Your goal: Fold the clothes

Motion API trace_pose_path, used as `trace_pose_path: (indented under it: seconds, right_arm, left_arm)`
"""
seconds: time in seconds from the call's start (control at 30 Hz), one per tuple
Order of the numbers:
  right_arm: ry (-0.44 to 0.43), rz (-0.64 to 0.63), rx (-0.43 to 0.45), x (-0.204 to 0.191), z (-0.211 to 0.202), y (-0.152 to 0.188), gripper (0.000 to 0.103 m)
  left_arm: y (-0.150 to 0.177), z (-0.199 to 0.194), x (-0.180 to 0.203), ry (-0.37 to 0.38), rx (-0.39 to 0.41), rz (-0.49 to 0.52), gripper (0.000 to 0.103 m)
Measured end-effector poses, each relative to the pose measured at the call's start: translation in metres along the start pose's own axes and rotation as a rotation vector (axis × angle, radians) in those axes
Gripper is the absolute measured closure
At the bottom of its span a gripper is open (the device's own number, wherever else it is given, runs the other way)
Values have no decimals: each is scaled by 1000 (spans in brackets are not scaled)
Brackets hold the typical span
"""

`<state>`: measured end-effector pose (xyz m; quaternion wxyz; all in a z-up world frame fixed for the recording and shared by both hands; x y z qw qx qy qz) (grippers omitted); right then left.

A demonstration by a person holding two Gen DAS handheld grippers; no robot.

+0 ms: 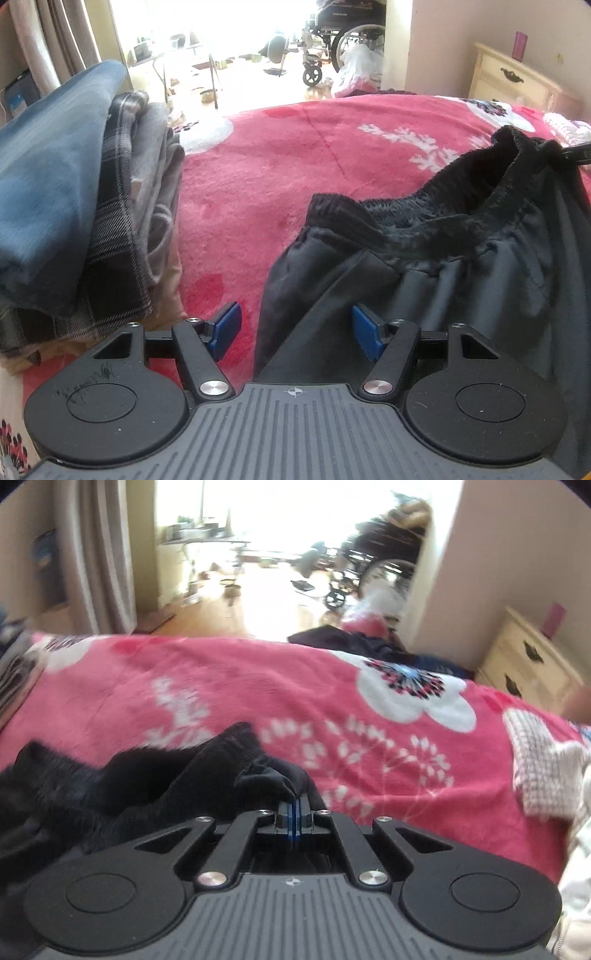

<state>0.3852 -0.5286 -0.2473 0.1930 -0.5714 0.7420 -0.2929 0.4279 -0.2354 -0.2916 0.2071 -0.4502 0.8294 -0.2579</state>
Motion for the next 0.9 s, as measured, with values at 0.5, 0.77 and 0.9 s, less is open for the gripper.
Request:
trace_pose_path:
  seconds: [0.5,0.77,0.9]
  right_arm:
    - [-98,143,-156,-6,13,-7,61]
    - [-254,114,-178,-47,3,-21,65]
    - [-325,-384,-103,-103,-10,4,65]
  left_arm:
    - [-25,30,12,27,-7,51,38]
    - [-39,-8,26,66,152,199,41]
    - [-37,-6,59,145,176,476,41]
Point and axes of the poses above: each gripper's, at about its wrist camera, not at the fingertips, and z roughly the way its jaws point, x to its right, y to its underside, the point moved 5 cm from there along z, roughly the way its jaws point, and after that the axes turned 4 degrees about z, right-handed, at the moved point
